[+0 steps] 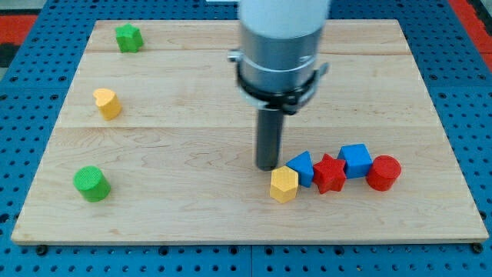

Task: Push the yellow hexagon into the left of the red star

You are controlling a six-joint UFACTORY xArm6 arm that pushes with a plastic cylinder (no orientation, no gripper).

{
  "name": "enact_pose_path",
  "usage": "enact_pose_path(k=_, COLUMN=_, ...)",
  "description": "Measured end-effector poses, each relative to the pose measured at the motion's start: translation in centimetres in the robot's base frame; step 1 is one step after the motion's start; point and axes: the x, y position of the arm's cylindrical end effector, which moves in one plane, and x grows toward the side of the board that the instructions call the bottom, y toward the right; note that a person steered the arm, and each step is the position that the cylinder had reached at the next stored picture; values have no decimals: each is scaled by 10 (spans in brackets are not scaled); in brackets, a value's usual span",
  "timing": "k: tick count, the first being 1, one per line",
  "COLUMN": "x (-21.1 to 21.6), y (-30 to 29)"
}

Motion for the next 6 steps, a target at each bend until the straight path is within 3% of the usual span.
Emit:
enact_pose_path(k=1, x=-4, y=-17)
enact_pose_path(k=3, x=59, y=0)
enact_pose_path(k=5, x=42, y=62)
enact_pose_path(k=6, x=81, y=10)
